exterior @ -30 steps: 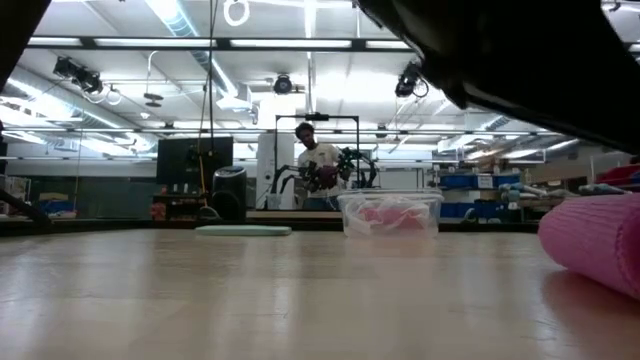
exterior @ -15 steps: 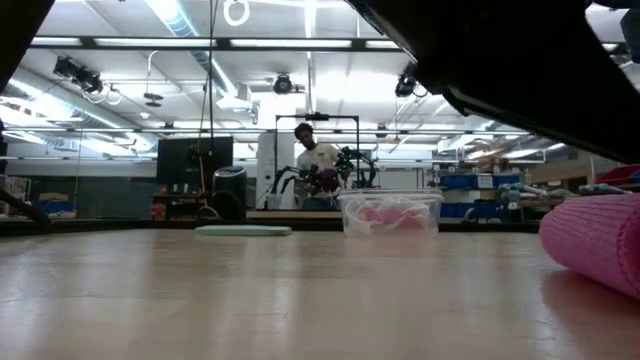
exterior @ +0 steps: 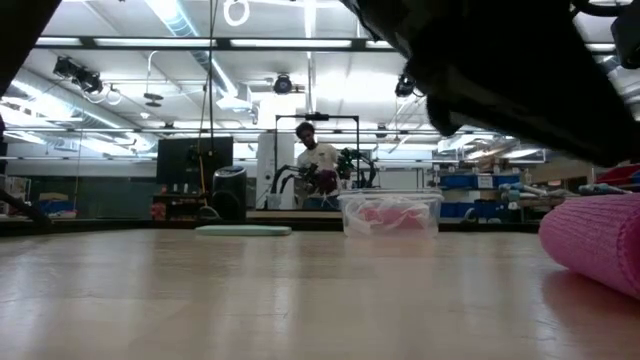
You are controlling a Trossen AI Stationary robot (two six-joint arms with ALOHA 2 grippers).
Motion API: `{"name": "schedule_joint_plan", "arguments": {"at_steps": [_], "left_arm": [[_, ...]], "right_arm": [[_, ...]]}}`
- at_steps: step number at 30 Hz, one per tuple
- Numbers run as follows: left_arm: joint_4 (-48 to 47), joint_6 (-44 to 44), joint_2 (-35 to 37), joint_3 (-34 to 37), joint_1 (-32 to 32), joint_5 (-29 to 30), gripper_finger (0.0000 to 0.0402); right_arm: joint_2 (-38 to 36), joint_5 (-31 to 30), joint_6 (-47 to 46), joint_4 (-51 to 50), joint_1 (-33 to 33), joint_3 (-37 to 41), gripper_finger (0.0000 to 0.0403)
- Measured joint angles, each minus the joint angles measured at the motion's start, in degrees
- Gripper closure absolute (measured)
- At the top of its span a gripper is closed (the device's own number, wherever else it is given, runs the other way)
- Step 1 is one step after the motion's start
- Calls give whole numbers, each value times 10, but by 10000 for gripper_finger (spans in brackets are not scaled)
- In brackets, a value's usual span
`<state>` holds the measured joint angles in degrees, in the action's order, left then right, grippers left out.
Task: Roll bandage
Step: Roll the pink bandage
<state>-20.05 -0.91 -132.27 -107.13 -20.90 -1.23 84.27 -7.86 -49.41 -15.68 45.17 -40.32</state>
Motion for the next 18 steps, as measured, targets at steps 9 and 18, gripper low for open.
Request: {"name": "schedule_joint_plan", "arguments": {"at_steps": [9,18], "left_arm": [[-53,16,1,-19,6,-16,321],[-78,93,1,-19,-6,-19,321]], "right_arm": [[0,1,-3,5,3,9,314],[0,3,-5,8,17,20,314]]}}
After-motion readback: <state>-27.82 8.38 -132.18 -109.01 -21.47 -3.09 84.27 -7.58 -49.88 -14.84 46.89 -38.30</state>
